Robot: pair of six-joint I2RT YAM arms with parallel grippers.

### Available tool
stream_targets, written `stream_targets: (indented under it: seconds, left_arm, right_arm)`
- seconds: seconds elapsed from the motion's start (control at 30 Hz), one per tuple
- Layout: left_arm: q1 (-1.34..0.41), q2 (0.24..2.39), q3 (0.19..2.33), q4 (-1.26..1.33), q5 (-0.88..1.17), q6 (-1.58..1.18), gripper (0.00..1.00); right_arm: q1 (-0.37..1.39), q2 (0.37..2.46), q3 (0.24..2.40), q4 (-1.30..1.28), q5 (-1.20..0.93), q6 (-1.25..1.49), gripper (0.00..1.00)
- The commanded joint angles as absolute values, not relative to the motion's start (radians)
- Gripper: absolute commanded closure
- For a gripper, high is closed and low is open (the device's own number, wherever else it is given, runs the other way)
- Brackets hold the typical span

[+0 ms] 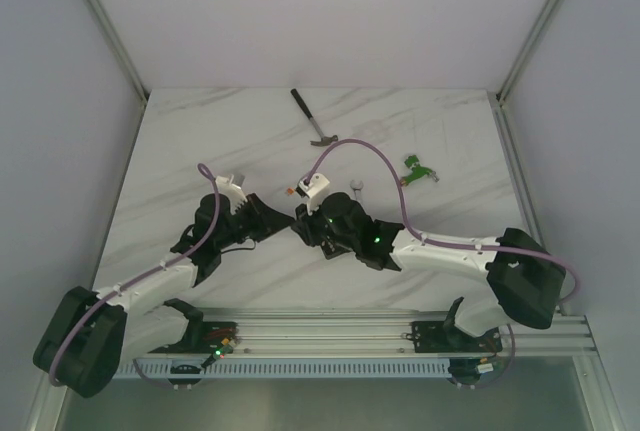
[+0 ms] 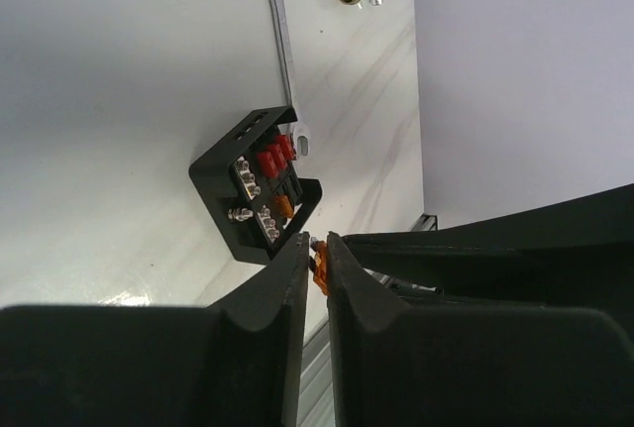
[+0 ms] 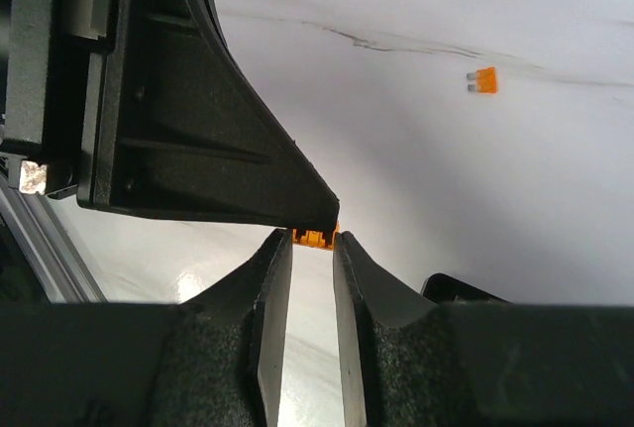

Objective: Snap on the fuse box
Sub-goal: Pick up the fuse from the center of the board.

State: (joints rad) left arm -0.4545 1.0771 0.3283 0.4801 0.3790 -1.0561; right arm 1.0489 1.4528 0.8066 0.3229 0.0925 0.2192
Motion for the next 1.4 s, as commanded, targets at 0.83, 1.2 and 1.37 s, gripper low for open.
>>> stream_targets:
  seconds: [0.83,1.2,1.37]
  left_arm:
    - [-0.606,0.816,0.263,0.689,0.104,-1.247,1.0]
    - [-0.758,0.764,0.237,0.811,-0.079,-1.296,1.0]
    - [-0.798,0.783,0.239,0.844,-0.108,-1.302,1.0]
  right_arm:
    - [1.029,1.154,0.49,0.842,0.148,0.826,0.55]
    - [1.026,1.156,0.394,1.081,0.138,0.885,0.61]
    - [1.021,1.152,0.385,1.114,0.136,0.879,0.64]
